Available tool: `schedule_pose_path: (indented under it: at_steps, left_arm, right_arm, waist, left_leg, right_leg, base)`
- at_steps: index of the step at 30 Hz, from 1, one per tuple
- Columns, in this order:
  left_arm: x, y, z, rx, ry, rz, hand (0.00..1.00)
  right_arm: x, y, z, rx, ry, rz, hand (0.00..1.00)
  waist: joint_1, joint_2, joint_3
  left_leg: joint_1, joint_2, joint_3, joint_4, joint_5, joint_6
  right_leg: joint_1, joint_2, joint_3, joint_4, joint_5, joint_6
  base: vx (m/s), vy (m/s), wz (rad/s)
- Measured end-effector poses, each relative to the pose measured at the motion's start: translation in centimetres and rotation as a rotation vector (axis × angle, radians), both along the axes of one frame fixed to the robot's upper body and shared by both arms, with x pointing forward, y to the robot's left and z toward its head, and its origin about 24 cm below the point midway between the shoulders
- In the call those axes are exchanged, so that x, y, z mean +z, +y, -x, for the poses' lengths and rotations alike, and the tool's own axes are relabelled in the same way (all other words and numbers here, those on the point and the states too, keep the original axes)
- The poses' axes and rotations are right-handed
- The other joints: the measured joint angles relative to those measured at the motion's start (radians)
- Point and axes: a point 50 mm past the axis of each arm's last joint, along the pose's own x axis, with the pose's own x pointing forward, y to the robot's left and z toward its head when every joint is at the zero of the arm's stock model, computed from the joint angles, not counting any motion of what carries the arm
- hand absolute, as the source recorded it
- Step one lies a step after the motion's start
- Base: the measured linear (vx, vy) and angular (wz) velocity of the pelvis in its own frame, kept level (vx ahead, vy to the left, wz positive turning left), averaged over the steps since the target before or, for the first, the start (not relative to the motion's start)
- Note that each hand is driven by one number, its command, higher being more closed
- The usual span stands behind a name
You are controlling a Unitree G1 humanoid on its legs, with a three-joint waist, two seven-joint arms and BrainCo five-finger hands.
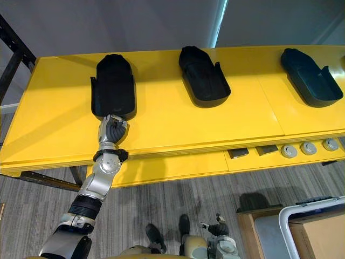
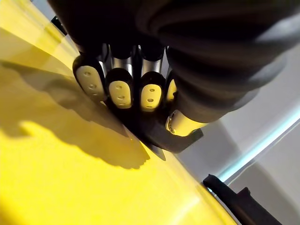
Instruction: Walk over and take plastic housings, then place them on the shelf
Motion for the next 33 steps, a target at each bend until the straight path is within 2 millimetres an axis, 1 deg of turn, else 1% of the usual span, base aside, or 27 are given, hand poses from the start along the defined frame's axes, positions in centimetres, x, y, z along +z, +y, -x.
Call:
schedule_pose_path:
  at_steps: [6,8,10,11,12,13,14,15,16,17,18,19,20,21,22,23,24,26,27,30,31,32,33]
  left_arm:
    - [0.2,-0.2,-0.1,-0.010,-0.006,0.004,1.00]
    - [1.2,-0.6,0.3,-0.030,-0.052,0.034,1.00]
    - [3.0,-1.3,1.0,-0.068,-0.138,0.059,1.00]
    - [4.8,-1.8,1.7,-0.110,-0.235,0.089,1.00]
    - [5.6,-2.0,2.0,-0.125,-0.274,0.098,1.00]
    - [7.0,-2.2,2.8,-0.152,-0.350,0.117,1.00]
    - [8.3,-2.0,3.9,-0.169,-0.433,0.146,1.00]
    - [9.0,-1.7,4.5,-0.172,-0.478,0.166,1.00]
    - [10.2,-0.8,5.7,-0.152,-0.571,0.193,1.00]
    - [11.0,0.2,6.7,-0.121,-0.645,0.214,1.00]
    - [11.3,0.8,7.1,-0.103,-0.675,0.229,1.00]
    - [11.5,2.3,7.9,-0.046,-0.727,0.259,1.00]
    - [11.5,3.2,8.2,-0.009,-0.745,0.274,1.00]
    - [11.0,5.0,8.9,0.071,-0.759,0.303,1.00]
    - [10.1,6.8,9.7,0.158,-0.755,0.333,1.00]
    - [9.6,7.5,10.1,0.198,-0.749,0.351,1.00]
    - [7.8,9.4,11.4,0.310,-0.717,0.422,1.00]
    - [5.7,10.6,12.1,0.387,-0.647,0.451,1.00]
    - [3.2,11.6,12.9,0.463,-0.549,0.498,1.00]
    - [-2.8,13.2,15.4,0.651,-0.326,0.623,1.00]
    - [-5.4,13.4,16.4,0.715,-0.205,0.662,0.00]
    - [-8.0,13.4,17.3,0.761,-0.069,0.679,0.00]
    - [-9.2,13.3,17.7,0.779,-0.005,0.691,0.00]
  right_arm:
    - [0.0,0.0,0.0,-0.001,0.000,-0.001,0.00]
    - [0.0,0.1,-0.1,0.000,-0.003,-0.004,0.00]
    - [0.0,0.2,-0.1,-0.001,-0.001,-0.005,0.00]
    - [0.0,0.2,-0.1,-0.003,0.000,-0.006,0.00]
    - [0.0,0.2,-0.1,-0.004,0.001,-0.006,0.00]
    - [-0.1,0.1,0.0,-0.004,0.005,-0.006,0.00]
    - [-0.1,0.1,0.1,-0.004,0.009,-0.005,0.00]
    - [-0.1,0.1,0.1,-0.004,0.009,-0.005,0.00]
    - [-0.2,0.1,0.2,-0.004,0.015,-0.005,0.00]
    - [-0.3,-0.1,0.5,-0.006,0.024,-0.002,0.00]
    - [-0.4,-0.2,0.6,-0.007,0.031,-0.001,0.00]
    - [-0.4,-0.3,0.7,-0.008,0.034,0.002,0.00]
    - [-0.4,-0.3,0.7,-0.010,0.033,0.002,0.00]
    - [-0.4,-0.4,0.8,-0.013,0.036,0.002,0.00]
    - [-0.5,-0.4,0.9,-0.014,0.039,0.004,0.00]
    - [-0.5,-0.5,1.0,-0.018,0.042,0.004,0.00]
    - [-0.5,-0.6,1.1,-0.021,0.047,0.006,0.00]
    - [-0.6,-0.7,1.3,-0.026,0.054,0.007,0.00]
    - [-0.6,-0.7,1.4,-0.034,0.056,0.005,0.00]
    - [-0.7,-0.4,1.7,-0.035,0.067,-0.003,0.00]
    - [-0.7,-0.4,1.9,-0.038,0.067,-0.003,0.00]
    - [-0.6,-0.3,2.1,-0.039,0.065,-0.004,0.00]
    - [-0.6,-0.2,2.2,-0.040,0.067,-0.006,0.00]
  waist:
    - [-0.005,-0.001,0.000]
    - [-0.013,-0.003,0.001]
    - [-0.014,-0.004,0.001]
    - [-0.014,-0.004,0.001]
    - [-0.015,-0.004,0.001]
    - [-0.013,-0.004,0.001]
    - [-0.011,-0.004,0.000]
    - [-0.010,-0.003,0.000]
    - [-0.005,-0.003,0.000]
    - [0.011,-0.003,0.000]
    - [0.016,-0.002,0.000]
    - [0.019,0.001,-0.002]
    - [0.020,0.002,-0.002]
    - [0.020,0.002,-0.002]
    - [0.032,0.002,-0.003]
    - [0.041,0.002,-0.003]
    - [0.063,0.002,-0.004]
    - [0.071,0.002,-0.006]
    - [0.070,0.000,-0.010]
    - [0.072,-0.010,-0.024]
    - [0.076,-0.012,-0.031]
    - [0.081,-0.013,-0.041]
    - [0.086,-0.013,-0.041]
  left_leg:
    - [0.000,-0.003,-0.002,0.000,0.001,0.002]
    - [0.000,-0.005,-0.005,0.000,0.003,0.005]
    - [-0.002,-0.005,-0.006,0.001,0.003,0.005]
    - [0.001,-0.005,-0.017,0.001,0.005,0.008]
    - [0.004,-0.005,-0.022,0.001,0.005,0.008]
    - [0.011,-0.005,-0.034,0.001,0.007,0.011]
    - [0.019,-0.005,-0.045,0.001,0.007,0.011]
    - [0.023,-0.005,-0.050,0.001,0.007,0.011]
    - [0.028,-0.005,-0.058,0.001,0.008,0.011]
    - [0.034,-0.005,-0.062,0.000,0.008,0.011]
    - [0.036,-0.005,-0.065,0.000,0.008,0.010]
    - [0.036,-0.006,-0.084,-0.003,0.009,0.010]
    - [0.037,-0.006,-0.096,-0.006,0.008,0.009]
    - [0.041,-0.007,-0.110,-0.006,0.007,0.004]
    - [0.046,-0.006,-0.115,-0.006,0.007,0.003]
    - [0.048,-0.006,-0.116,-0.006,0.007,0.003]
    - [0.047,-0.007,-0.123,-0.006,0.007,0.003]
    - [0.049,-0.008,-0.129,-0.006,0.007,0.003]
    - [0.049,-0.009,-0.138,-0.006,0.007,0.003]
    - [0.052,-0.008,-0.137,-0.005,0.005,0.004]
    - [0.058,-0.007,-0.131,-0.001,0.002,0.004]
    - [0.067,-0.006,-0.119,0.000,0.000,0.002]
    - [0.077,-0.005,-0.112,0.000,0.000,0.002]
  right_leg:
    - [0.001,-0.003,-0.001,0.000,0.002,0.002]
    - [0.007,-0.004,-0.004,0.000,0.002,0.003]
    - [0.008,-0.006,-0.005,0.000,0.002,0.003]
    - [0.017,-0.007,-0.015,-0.003,0.002,0.003]
    - [0.023,-0.008,-0.022,-0.004,0.002,0.003]
    - [0.037,-0.008,-0.030,-0.007,0.002,0.003]
    - [0.050,-0.008,-0.039,-0.011,0.002,0.002]
    - [0.056,-0.008,-0.044,-0.012,0.001,0.002]
    - [0.064,-0.009,-0.052,-0.012,-0.001,0.000]
    - [0.071,-0.009,-0.054,-0.012,-0.002,0.000]
    - [0.075,-0.009,-0.057,-0.012,-0.003,0.000]
    - [0.081,-0.011,-0.072,-0.009,-0.009,0.002]
    - [0.084,-0.013,-0.083,-0.006,-0.013,0.004]
    - [0.090,-0.014,-0.098,0.004,-0.020,0.002]
    - [0.096,-0.014,-0.104,0.008,-0.023,0.001]
    - [0.098,-0.014,-0.105,0.008,-0.023,0.001]
    - [0.101,-0.016,-0.109,0.008,-0.023,0.001]
    - [0.105,-0.016,-0.109,0.008,-0.024,0.001]
    - [0.109,-0.018,-0.109,0.008,-0.027,0.006]
    - [0.109,-0.019,-0.109,0.016,-0.036,0.009]
    - [0.110,-0.019,-0.108,0.023,-0.040,0.008]
    - [0.116,-0.019,-0.105,0.023,-0.041,0.009]
    - [0.124,-0.019,-0.101,0.023,-0.043,0.010]
  base:
    - [0.00,0.000,0.00]
    - [0.02,0.001,0.01]
    - [0.04,0.002,0.07]
    - [0.03,-0.005,0.17]
    - [0.03,-0.007,0.28]
    - [0.03,-0.009,0.28]
    - [0.01,-0.008,0.28]
    - [0.00,-0.010,0.24]
    - [-0.02,-0.010,0.17]
    - [-0.03,-0.009,0.14]
    - [-0.05,-0.007,0.23]
    - [-0.04,-0.004,0.33]
    - [-0.05,-0.002,0.47]
    - [-0.03,0.001,0.37]
    - [-0.03,0.003,0.25]
    - [-0.02,0.009,0.15]
    - [-0.01,0.010,0.10]
    - [0.00,0.010,0.15]
    - [0.02,0.012,0.17]
    - [0.04,0.007,0.04]
    - [0.06,0.004,-0.07]
    - [0.05,0.003,-0.11]
    - [0.05,0.002,-0.21]
